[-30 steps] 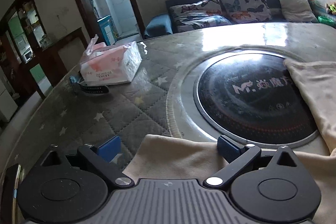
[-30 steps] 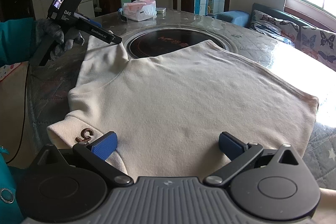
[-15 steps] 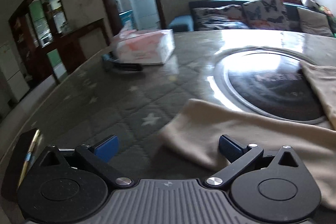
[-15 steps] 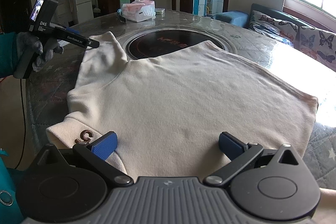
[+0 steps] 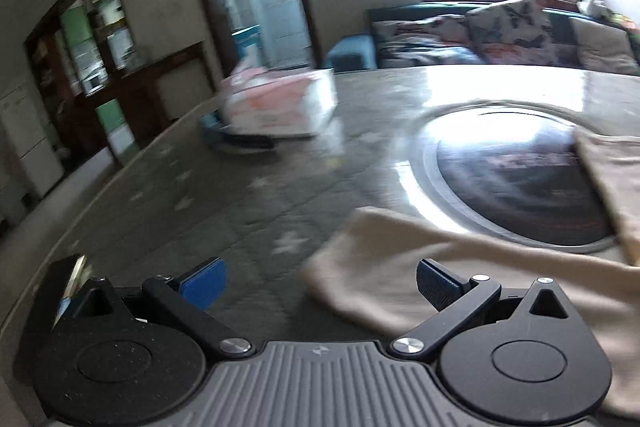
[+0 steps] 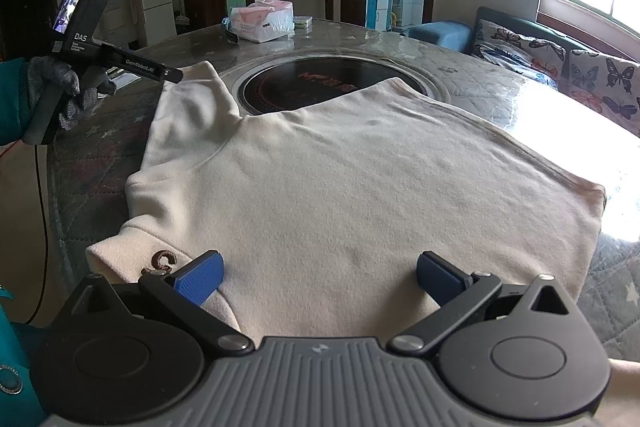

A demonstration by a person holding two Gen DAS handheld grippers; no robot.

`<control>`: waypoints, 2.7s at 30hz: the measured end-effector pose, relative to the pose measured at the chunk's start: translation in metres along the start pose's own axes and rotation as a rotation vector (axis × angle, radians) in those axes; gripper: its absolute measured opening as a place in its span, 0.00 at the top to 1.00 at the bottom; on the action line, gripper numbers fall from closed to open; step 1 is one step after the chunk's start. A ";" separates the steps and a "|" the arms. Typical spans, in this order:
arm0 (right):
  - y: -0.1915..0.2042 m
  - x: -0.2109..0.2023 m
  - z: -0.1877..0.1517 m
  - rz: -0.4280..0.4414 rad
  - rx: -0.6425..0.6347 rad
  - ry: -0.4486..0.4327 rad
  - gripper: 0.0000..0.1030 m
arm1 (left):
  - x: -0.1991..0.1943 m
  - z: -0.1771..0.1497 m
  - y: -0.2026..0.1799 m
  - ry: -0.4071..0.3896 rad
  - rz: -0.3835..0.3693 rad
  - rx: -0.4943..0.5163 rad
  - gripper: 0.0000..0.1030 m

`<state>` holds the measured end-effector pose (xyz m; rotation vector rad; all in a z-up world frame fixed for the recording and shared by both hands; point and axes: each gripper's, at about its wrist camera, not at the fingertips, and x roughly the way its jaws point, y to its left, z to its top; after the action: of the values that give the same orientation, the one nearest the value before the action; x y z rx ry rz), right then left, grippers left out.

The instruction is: Fold clothes

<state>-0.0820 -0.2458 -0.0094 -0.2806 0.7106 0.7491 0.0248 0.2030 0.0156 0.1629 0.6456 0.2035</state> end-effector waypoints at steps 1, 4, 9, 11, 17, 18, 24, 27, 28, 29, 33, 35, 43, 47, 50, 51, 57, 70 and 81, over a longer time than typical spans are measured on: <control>0.000 0.000 0.000 0.000 0.000 0.001 0.00 | -0.003 0.001 -0.008 -0.008 -0.019 0.014 0.00; 0.000 0.000 0.000 -0.001 0.001 -0.002 0.00 | -0.007 -0.001 -0.028 -0.023 -0.049 0.073 0.00; 0.000 0.000 0.000 -0.002 0.003 -0.003 0.00 | -0.002 -0.007 -0.047 -0.031 -0.047 0.145 0.00; 0.000 -0.001 0.000 -0.002 0.004 0.000 0.00 | 0.000 -0.005 -0.047 -0.024 -0.045 0.146 0.00; -0.005 -0.005 0.006 -0.006 0.039 0.033 0.00 | -0.014 0.005 -0.055 -0.061 -0.082 0.152 0.00; -0.006 -0.007 0.005 -0.013 0.042 0.030 0.00 | -0.018 0.007 -0.058 -0.070 -0.099 0.151 0.00; -0.010 -0.014 -0.003 -0.051 0.056 0.039 0.00 | -0.037 0.016 -0.086 -0.095 -0.208 0.170 0.00; -0.011 -0.025 -0.004 -0.069 0.067 0.016 0.00 | -0.046 0.017 -0.103 -0.107 -0.253 0.193 0.00; -0.012 -0.028 -0.005 -0.072 0.070 0.009 0.00 | -0.049 0.017 -0.108 -0.112 -0.271 0.198 0.00; -0.013 -0.031 -0.007 -0.077 0.077 0.007 0.00 | -0.052 0.017 -0.114 -0.116 -0.287 0.202 0.00; -0.020 -0.043 -0.019 -0.098 0.122 0.007 0.00 | -0.066 0.015 -0.136 -0.133 -0.353 0.220 0.00; -0.023 -0.049 -0.027 -0.103 0.141 0.006 0.00 | -0.070 0.011 -0.145 -0.132 -0.381 0.228 0.00; -0.031 -0.077 -0.049 -0.153 0.214 -0.019 0.00 | -0.084 -0.010 -0.174 -0.123 -0.462 0.306 0.00; -0.043 -0.082 -0.065 -0.180 0.264 0.002 0.00 | -0.090 -0.023 -0.179 -0.134 -0.475 0.376 0.00; -0.049 -0.090 -0.070 -0.182 0.293 -0.001 0.00 | -0.089 -0.028 -0.180 -0.121 -0.476 0.397 0.00; -0.052 -0.092 -0.070 -0.191 0.289 0.004 0.00 | -0.088 -0.029 -0.180 -0.116 -0.477 0.397 0.00; -0.087 -0.103 -0.071 -0.285 0.373 -0.032 0.00 | -0.090 -0.024 -0.182 -0.127 -0.488 0.393 0.00; -0.145 -0.124 -0.109 -0.533 0.510 -0.035 0.00 | -0.092 -0.020 -0.191 -0.124 -0.510 0.408 0.00; -0.179 -0.142 -0.129 -0.652 0.680 -0.096 0.21 | -0.090 -0.016 -0.197 -0.116 -0.508 0.382 0.00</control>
<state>-0.0919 -0.5083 -0.0094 0.1487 0.6873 -0.1165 -0.0286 -0.0072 0.0131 0.3678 0.5856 -0.4197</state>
